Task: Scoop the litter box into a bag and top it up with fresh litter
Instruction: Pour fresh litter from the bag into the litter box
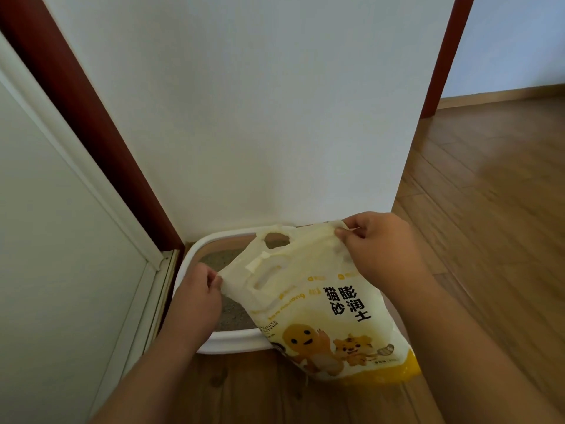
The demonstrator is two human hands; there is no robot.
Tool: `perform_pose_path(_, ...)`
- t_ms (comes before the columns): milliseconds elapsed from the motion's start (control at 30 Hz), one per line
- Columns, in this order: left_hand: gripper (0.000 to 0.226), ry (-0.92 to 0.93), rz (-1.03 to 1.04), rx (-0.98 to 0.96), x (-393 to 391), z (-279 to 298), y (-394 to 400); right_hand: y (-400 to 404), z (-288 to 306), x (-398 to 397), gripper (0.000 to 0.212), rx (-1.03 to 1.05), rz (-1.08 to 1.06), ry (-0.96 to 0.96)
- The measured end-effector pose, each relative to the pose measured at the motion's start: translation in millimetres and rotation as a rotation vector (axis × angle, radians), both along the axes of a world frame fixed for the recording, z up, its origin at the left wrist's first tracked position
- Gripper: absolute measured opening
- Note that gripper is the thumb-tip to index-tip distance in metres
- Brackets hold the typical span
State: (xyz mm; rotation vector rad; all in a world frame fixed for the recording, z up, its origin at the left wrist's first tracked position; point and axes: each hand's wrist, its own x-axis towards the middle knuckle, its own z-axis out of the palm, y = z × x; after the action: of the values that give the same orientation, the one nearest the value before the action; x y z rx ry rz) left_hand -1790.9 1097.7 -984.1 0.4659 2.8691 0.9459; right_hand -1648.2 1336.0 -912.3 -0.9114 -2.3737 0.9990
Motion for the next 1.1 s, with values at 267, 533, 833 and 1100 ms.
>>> perform_pose_path(267,0.022,0.136,-0.030,0.179,15.4,17.0,8.0,10.0,3.7,5.0,0.014,-0.005,-0.049,0.050)
perform_pose_path(533,0.015,0.192,-0.071,0.211,14.8,13.4,9.1,15.7,-6.9,3.2,0.012,0.038,-0.051,-0.030)
perform_pose_path(833,0.007,0.190,-0.070,0.121,-3.7,-6.7,9.4,25.6,-24.5,-1.5,0.013,0.101,-0.038,-0.119)
perform_pose_path(1100,0.010,0.156,-0.194,0.025,-6.2,-19.9,16.2,32.8,-41.3,-2.0,0.014,0.083,-0.012,-0.200)
